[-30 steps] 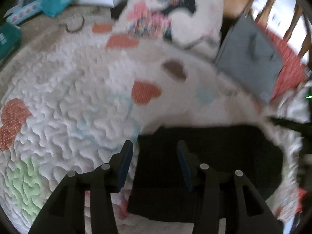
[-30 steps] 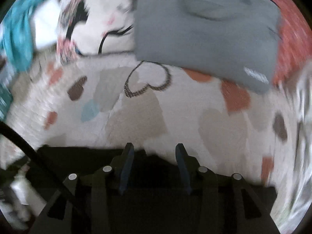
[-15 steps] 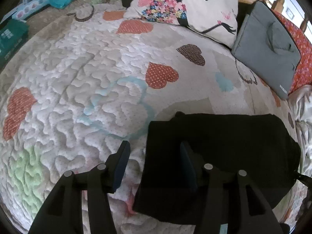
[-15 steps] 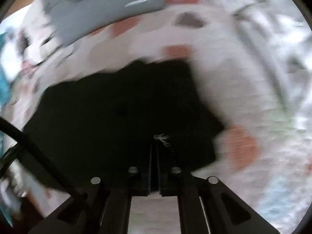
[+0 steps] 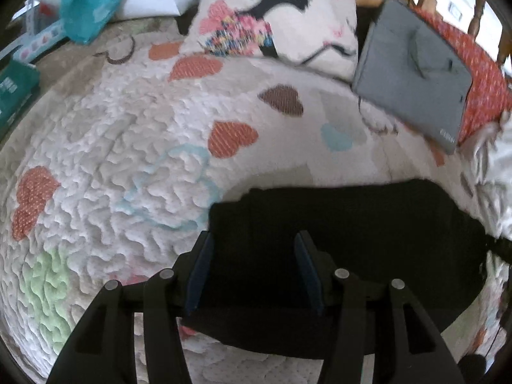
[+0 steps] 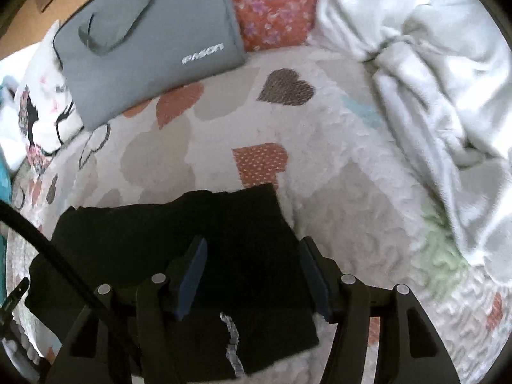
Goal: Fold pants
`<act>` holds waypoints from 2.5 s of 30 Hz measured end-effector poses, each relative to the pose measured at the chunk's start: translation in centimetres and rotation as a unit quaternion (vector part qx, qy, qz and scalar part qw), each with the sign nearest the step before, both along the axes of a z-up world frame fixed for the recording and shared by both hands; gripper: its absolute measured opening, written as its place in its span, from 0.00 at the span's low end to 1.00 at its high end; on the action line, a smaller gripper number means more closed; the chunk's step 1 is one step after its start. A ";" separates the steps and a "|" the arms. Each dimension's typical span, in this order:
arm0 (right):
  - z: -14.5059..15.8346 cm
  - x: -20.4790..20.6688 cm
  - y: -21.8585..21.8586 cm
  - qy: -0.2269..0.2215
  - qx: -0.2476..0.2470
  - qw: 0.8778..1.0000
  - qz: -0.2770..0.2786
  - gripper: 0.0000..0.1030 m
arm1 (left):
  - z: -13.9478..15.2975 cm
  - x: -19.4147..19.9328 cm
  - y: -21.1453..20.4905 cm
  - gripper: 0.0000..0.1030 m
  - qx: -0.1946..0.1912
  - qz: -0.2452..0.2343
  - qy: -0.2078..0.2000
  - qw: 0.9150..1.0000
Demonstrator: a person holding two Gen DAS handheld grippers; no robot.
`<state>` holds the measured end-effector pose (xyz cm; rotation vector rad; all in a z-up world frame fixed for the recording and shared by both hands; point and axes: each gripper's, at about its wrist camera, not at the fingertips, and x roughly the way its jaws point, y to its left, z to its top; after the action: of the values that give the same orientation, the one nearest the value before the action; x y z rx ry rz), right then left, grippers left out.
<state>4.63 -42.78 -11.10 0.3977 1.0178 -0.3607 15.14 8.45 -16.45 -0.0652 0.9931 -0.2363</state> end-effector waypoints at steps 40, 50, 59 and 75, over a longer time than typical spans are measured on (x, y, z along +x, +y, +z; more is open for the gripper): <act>-4.4 20.0 49.6 0.228 -0.129 0.909 0.325 0.79 | 0.7 -1.2 17.8 0.50 -0.221 0.175 0.019 0.959; -1.2 17.8 44.7 0.197 -0.071 0.917 0.340 0.24 | 2.1 -0.3 12.3 0.51 -0.200 0.047 0.031 0.978; 1.5 17.1 43.1 0.168 -0.016 0.927 0.336 0.24 | 2.8 -0.3 6.3 0.40 -0.132 -0.048 0.031 0.990; 4.0 12.9 27.2 0.090 0.039 0.959 0.266 0.24 | 6.0 -3.3 -5.4 0.03 -0.234 -0.125 0.067 0.962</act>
<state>17.50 -15.55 -7.06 0.1481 1.2742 0.1321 11.87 3.07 -10.42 -0.3943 1.0631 -0.7044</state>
